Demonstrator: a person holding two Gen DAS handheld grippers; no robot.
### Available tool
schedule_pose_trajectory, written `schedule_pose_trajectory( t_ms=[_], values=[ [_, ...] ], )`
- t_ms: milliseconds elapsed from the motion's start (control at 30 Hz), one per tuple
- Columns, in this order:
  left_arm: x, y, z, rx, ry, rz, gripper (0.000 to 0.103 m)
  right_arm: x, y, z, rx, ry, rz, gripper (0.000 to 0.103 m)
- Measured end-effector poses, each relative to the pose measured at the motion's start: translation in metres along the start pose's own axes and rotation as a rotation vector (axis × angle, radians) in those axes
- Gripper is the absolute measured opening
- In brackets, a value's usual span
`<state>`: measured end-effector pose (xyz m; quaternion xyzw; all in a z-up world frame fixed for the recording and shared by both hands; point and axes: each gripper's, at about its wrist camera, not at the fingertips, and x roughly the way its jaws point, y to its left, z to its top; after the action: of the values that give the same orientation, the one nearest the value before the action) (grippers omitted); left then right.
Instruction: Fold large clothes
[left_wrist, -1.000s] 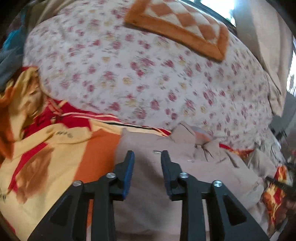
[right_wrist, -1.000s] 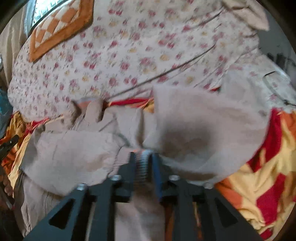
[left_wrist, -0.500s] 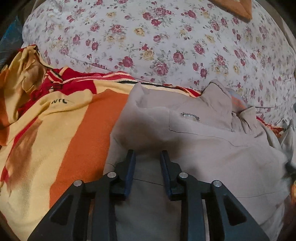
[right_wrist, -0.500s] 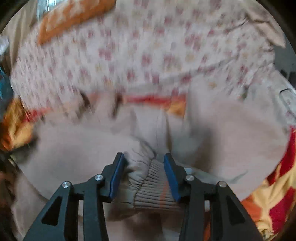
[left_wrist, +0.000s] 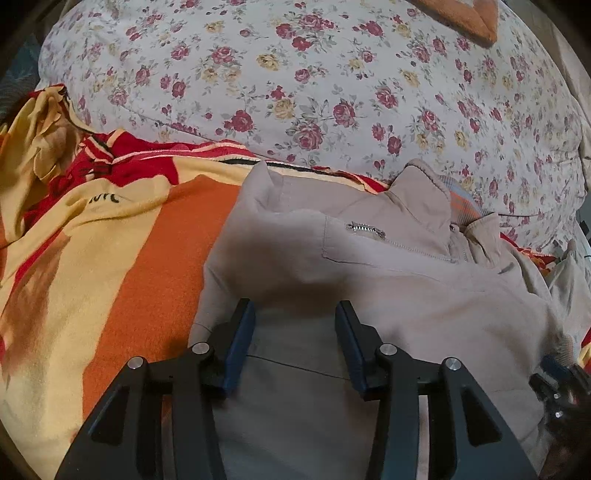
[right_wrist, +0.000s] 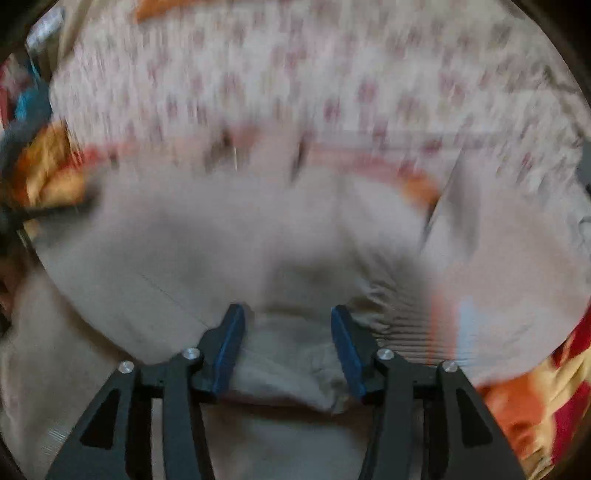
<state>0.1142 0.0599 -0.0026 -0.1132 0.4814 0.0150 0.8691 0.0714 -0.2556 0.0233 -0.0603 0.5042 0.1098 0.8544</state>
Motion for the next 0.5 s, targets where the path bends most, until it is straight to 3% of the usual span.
schedule_pose_trajectory(
  t_ms=[33,133,233,300,367,467,500],
  values=[
    [0.001,0.000,0.000,0.004,-0.001,-0.002,0.041,-0.002,-0.003,-0.004,0.011,-0.049,0.004,0.057],
    [-0.002,0.000,0.000,0.001,-0.015,-0.005,0.042,-0.004,-0.002,-0.003,0.011,-0.039,-0.004,0.058],
    [-0.020,0.000,-0.002,-0.012,-0.078,0.004,0.041,-0.011,-0.003,0.000,0.017,-0.025,-0.004,0.057],
    [-0.047,-0.008,-0.007,0.054,-0.179,0.015,0.041,-0.034,-0.011,0.005,0.037,-0.079,0.023,0.053],
    [-0.061,-0.020,-0.015,0.128,-0.230,0.019,0.042,-0.059,-0.031,0.013,0.055,-0.149,-0.013,0.055],
    [-0.048,-0.029,-0.024,0.175,-0.153,0.007,0.042,-0.098,-0.095,0.028,0.117,-0.209,-0.133,0.060],
    [-0.031,-0.029,-0.027,0.167,-0.076,0.001,0.042,-0.104,-0.113,0.032,0.135,-0.213,-0.171,0.062]
  ],
)
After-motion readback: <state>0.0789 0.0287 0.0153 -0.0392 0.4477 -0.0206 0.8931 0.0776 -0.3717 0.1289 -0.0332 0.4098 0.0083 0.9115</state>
